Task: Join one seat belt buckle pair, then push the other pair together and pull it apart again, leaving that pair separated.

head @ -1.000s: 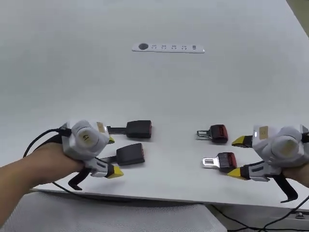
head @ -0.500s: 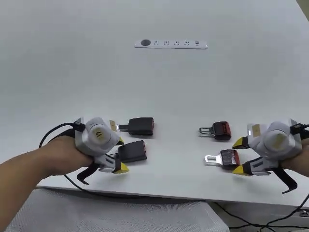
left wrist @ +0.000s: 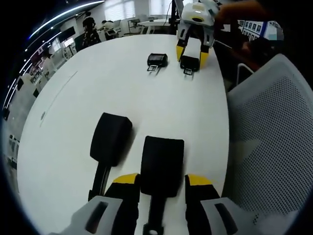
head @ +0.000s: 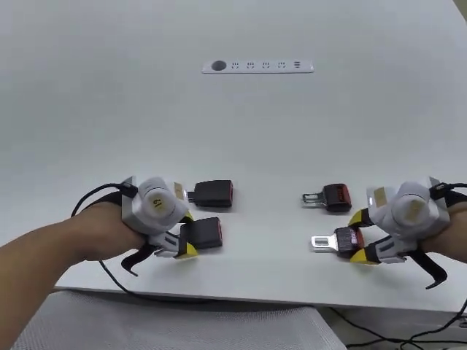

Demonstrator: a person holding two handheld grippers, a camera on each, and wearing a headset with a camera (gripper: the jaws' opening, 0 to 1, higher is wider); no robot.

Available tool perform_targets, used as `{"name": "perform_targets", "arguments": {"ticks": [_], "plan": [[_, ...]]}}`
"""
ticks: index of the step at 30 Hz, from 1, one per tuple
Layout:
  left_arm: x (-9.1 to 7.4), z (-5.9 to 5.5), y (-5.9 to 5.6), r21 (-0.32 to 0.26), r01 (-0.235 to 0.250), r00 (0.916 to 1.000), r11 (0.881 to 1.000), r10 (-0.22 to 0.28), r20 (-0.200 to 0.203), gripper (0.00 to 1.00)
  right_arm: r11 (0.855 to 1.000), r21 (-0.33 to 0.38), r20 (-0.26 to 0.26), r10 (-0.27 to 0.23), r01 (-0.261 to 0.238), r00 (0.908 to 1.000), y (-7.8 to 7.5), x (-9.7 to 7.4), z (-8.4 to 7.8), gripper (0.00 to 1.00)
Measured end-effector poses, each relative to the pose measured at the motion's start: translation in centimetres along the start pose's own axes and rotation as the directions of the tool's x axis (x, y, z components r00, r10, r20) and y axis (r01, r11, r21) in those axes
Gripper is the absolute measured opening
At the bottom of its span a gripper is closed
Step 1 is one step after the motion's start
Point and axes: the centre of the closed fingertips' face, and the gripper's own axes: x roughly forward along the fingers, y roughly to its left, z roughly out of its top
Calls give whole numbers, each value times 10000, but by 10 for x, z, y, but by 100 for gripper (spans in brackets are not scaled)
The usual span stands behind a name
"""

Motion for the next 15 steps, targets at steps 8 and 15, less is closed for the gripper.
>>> {"name": "perform_targets", "arguments": {"ticks": [8,15], "plan": [[2,1,1,514,73,9996,9986,-58,-289,34,9999,108,-43,88,-88,10000,-1,3,-3,35],[3,-1,1,1202,333,9987,9922,-283,-431,33,9998,200,-63,8,-7,10000,-4,3,-4,34]]}}
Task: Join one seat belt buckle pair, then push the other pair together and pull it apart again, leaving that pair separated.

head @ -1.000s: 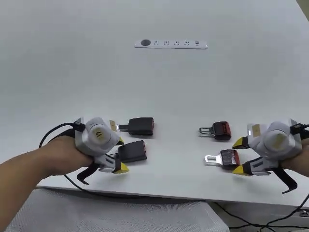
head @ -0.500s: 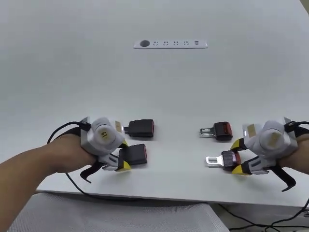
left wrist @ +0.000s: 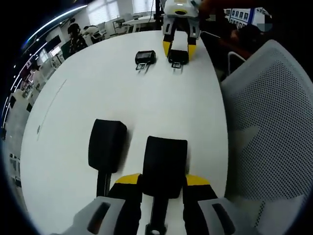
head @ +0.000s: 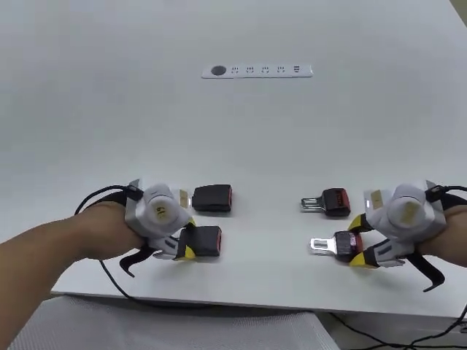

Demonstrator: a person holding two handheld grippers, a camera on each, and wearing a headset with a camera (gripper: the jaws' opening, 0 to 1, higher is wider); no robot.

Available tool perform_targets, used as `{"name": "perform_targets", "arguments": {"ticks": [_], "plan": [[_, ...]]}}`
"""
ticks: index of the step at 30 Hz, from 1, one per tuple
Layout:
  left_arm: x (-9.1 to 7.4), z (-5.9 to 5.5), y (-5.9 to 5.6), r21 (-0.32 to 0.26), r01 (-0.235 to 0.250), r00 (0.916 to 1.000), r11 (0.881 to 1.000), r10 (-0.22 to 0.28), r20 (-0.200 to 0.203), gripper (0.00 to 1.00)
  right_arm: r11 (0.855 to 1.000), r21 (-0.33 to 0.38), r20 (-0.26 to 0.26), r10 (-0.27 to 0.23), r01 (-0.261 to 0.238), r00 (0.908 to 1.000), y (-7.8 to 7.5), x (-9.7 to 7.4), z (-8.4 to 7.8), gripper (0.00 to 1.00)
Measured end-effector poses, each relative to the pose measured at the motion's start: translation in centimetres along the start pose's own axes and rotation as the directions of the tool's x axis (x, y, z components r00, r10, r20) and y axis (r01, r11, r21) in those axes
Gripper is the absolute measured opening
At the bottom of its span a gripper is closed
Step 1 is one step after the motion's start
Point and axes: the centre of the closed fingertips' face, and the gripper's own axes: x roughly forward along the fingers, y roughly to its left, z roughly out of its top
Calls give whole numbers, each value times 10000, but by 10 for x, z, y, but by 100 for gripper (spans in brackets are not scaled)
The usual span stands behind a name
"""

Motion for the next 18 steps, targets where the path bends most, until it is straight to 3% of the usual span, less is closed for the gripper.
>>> {"name": "perform_targets", "arguments": {"ticks": [9,18], "plan": [[1,-2,-2,961,-128,9997,9953,145,-171,32,10000,46,-63,-82,82,9999,-1,-1,0,33],[3,-4,-1,1023,-104,9997,9947,126,-206,33,9995,232,-59,-198,200,9998,1,-1,1,34]]}}
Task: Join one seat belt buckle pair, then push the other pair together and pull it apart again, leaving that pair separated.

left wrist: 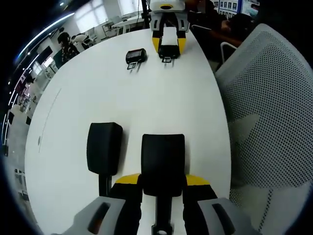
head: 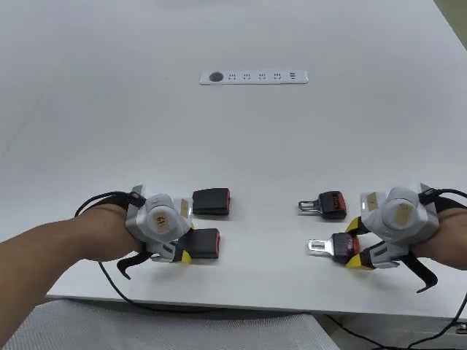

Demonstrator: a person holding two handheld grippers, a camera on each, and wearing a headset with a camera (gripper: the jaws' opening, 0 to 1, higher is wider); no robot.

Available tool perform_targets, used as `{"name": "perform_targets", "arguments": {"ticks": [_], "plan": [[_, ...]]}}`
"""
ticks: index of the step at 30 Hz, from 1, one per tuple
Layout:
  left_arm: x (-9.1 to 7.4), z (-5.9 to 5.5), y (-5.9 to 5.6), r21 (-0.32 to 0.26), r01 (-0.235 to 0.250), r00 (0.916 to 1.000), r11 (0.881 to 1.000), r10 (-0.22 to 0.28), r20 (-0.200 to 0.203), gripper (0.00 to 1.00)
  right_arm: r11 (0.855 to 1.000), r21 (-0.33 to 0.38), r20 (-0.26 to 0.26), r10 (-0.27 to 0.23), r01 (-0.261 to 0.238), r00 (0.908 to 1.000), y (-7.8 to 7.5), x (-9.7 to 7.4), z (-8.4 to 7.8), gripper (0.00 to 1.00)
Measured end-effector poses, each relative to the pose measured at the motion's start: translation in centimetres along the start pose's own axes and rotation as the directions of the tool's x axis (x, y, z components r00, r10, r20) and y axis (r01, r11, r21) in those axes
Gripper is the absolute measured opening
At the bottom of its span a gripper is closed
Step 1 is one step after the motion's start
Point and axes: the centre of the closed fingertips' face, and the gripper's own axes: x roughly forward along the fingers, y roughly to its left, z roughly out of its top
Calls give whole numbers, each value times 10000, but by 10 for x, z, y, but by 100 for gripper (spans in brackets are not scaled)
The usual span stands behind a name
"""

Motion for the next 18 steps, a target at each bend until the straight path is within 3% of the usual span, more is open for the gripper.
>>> {"name": "perform_targets", "arguments": {"ticks": [18], "plan": [[2,-3,1,-55,115,9999,9999,-115,-113,33,9999,122,22,-72,72,10000,3,2,4,34]]}}
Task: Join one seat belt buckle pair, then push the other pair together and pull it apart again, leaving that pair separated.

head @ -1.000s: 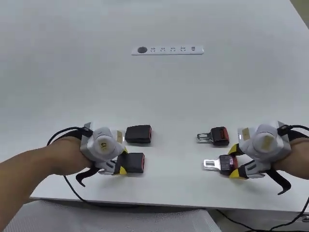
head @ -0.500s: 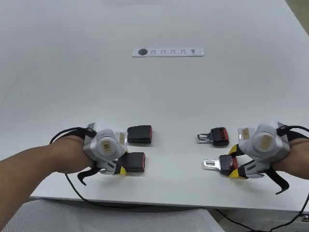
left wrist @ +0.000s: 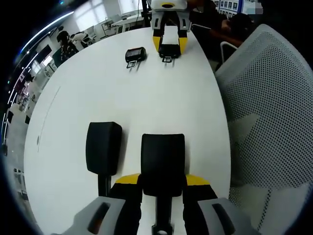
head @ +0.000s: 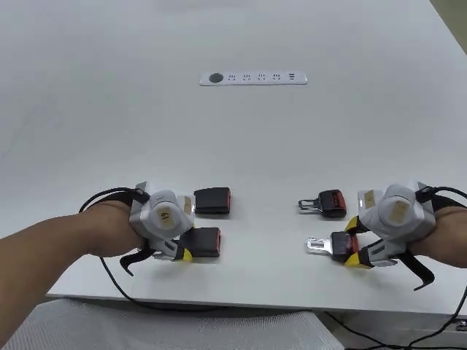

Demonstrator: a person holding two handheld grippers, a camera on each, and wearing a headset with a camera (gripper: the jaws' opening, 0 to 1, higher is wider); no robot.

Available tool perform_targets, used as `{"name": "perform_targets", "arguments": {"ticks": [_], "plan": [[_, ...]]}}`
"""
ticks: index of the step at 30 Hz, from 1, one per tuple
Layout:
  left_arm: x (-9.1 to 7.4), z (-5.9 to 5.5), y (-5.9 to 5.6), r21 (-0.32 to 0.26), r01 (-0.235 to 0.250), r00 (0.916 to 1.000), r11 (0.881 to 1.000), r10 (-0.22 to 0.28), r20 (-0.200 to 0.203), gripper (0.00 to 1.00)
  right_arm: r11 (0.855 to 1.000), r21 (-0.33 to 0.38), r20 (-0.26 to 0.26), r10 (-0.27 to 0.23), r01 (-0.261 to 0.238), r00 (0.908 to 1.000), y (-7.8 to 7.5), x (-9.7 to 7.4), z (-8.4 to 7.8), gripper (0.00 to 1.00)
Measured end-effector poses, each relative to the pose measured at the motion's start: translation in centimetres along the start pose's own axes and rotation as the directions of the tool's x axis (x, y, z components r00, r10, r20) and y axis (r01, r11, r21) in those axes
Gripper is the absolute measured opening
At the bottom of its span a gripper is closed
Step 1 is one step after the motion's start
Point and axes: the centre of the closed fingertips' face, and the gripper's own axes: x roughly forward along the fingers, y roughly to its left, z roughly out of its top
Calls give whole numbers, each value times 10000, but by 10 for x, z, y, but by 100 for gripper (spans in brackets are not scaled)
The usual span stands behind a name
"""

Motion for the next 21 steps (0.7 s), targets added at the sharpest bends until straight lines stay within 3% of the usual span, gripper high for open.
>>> {"name": "perform_targets", "arguments": {"ticks": [15,21], "plan": [[0,1,-1,86,53,9999,9999,-54,88,33,9998,-176,238,92,-88,9997,7,9,20,34],[1,-1,0,159,185,9998,9997,-184,-75,33,9998,-194,298,114,-108,9995,7,12,28,34]]}}
